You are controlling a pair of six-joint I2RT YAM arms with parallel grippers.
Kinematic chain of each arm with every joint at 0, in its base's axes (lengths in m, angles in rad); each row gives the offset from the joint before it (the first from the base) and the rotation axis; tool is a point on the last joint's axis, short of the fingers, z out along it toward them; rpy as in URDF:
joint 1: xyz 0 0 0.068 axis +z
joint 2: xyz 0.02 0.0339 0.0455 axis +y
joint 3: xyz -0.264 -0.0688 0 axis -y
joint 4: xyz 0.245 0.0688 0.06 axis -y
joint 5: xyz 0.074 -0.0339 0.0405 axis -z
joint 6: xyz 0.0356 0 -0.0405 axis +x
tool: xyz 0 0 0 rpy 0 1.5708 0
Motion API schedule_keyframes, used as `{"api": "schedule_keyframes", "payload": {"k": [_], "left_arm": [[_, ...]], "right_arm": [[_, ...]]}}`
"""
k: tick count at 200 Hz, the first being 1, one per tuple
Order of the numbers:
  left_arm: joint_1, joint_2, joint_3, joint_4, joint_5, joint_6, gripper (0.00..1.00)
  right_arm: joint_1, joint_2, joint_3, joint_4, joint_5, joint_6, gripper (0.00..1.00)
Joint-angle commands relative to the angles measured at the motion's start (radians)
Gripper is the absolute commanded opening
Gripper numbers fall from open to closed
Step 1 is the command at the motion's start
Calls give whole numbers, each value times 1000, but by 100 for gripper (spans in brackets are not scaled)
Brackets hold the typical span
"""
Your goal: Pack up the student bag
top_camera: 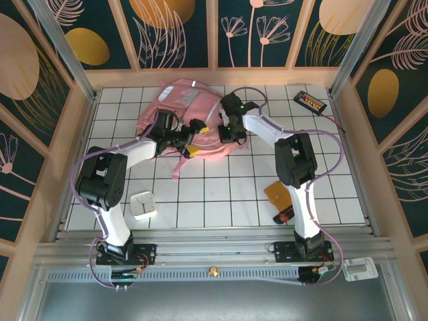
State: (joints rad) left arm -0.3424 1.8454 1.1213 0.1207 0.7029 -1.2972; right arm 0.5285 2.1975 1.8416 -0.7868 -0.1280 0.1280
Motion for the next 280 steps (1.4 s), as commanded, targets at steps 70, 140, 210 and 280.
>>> {"api": "schedule_keyframes", "payload": {"k": [70, 140, 210, 280], "left_arm": [[2, -41, -56, 78, 28, -129, 90], [-17, -45, -110, 135, 24, -182, 86], [-16, 20, -107, 283, -11, -289, 31], [28, -15, -7, -130, -9, 137, 0]], "right_arm": [[36, -108, 31, -30, -162, 26, 0], [45, -92, 99, -48, -197, 41, 0], [62, -92, 94, -52, -182, 37, 0], [37, -90, 97, -84, -70, 22, 0]]}}
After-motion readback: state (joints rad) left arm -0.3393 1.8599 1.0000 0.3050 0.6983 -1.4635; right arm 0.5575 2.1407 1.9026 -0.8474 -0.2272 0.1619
